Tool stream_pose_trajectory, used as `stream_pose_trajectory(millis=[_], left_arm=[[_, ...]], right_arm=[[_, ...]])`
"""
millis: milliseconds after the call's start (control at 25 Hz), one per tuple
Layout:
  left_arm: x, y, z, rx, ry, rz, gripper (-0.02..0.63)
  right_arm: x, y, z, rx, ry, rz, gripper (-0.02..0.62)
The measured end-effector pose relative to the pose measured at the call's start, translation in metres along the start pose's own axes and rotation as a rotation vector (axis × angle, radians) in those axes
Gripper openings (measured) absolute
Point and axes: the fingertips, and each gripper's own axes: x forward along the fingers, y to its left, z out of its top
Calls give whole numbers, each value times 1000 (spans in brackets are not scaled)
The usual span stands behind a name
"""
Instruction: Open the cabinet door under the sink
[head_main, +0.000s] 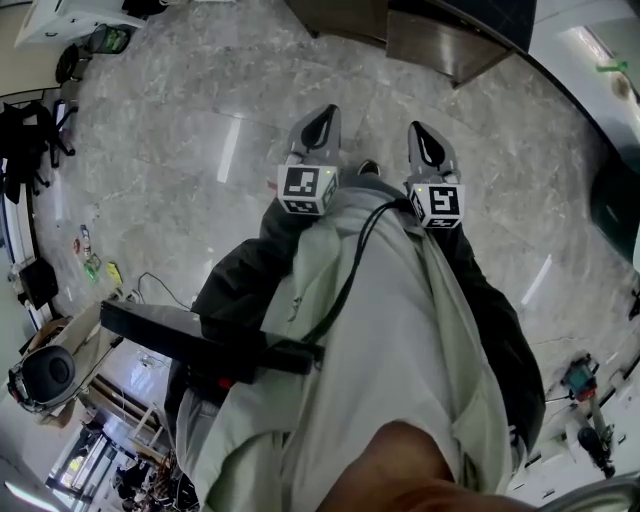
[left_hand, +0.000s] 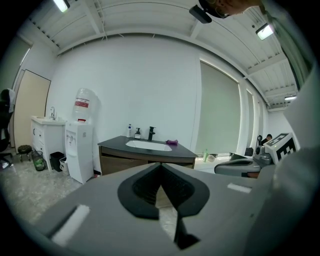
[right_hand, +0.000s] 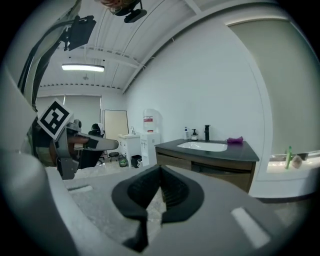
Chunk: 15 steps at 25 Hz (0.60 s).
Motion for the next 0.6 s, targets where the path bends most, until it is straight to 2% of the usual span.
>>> stream_pose_trajectory(millis=[200, 360, 480, 600], left_arm=[[0, -4, -2, -18, 6, 22, 8], [10, -1, 2, -48, -3, 22, 24], [25, -1, 4, -61, 2, -1, 40], [46, -4, -1, -54, 29, -59, 38]], right_arm=[[0, -8, -12, 98, 1, 27, 2], [1, -16, -15, 126, -4, 28, 2], [4, -23, -19, 140, 9, 14, 3], [14, -31, -30, 160, 62, -3, 3]])
